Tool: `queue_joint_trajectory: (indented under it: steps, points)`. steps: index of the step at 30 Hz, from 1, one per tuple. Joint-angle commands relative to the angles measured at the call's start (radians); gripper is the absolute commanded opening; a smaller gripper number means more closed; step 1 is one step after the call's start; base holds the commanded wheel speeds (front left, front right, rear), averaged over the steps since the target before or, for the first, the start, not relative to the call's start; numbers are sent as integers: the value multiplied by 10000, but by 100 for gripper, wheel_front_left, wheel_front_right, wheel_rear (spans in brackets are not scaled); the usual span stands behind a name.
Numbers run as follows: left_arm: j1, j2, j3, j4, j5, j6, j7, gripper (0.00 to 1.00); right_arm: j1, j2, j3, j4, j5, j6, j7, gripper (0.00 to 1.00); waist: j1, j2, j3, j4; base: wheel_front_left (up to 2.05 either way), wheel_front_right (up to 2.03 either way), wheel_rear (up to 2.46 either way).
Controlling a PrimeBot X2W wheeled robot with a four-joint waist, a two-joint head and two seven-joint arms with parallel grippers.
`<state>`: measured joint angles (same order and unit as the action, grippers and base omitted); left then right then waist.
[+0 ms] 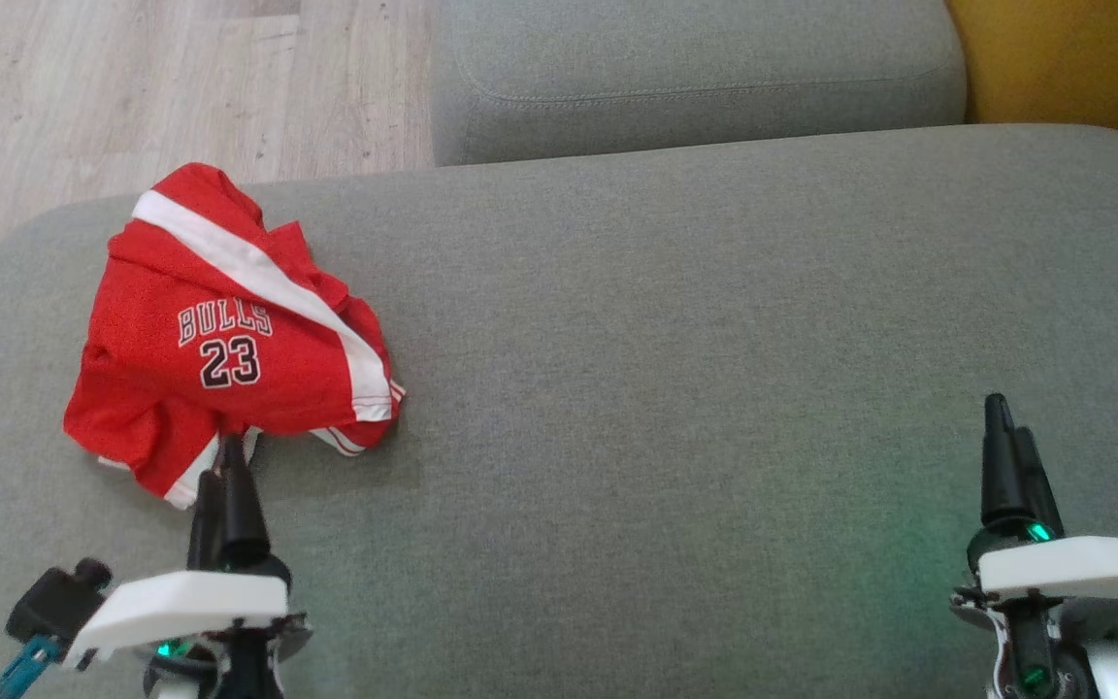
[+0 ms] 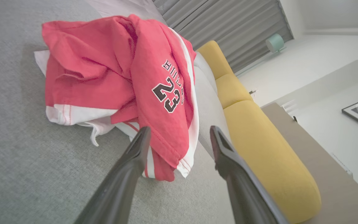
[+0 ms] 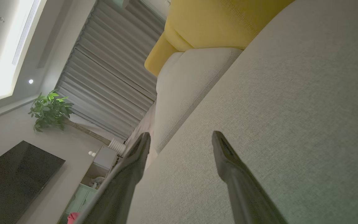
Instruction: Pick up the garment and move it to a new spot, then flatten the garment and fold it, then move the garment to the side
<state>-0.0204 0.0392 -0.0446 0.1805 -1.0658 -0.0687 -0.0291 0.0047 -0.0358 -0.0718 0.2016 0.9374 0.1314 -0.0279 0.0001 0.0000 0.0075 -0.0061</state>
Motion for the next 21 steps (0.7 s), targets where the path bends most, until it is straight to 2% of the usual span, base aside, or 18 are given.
queue_joint_trajectory:
  steps: [1, 12, 18, 21]
  points:
    - [-555, 64, 11, -423, 363, 43, -125, 100, -482, -80, 128, -446, -362, -3, -151, 100, 0, 0, 2, -1, 0, 0, 0]
    - [-784, 176, -931, -316, 2729, 61, -452, 100, -527, -90, 414, -509, -2244, -4, -476, 100, 0, 0, -1, -32, 0, 0, 0]
    - [-912, 312, -1383, -182, 3636, 240, -599, 100, -535, -94, 521, -556, -3004, -4, -623, 100, 0, 0, -7, -40, 0, 0, 0]
    - [-1010, 424, -1717, -80, 4269, 465, -689, 100, -513, -97, 544, -500, -3460, -4, -711, 100, 0, 0, -18, -35, 0, 0, 0]
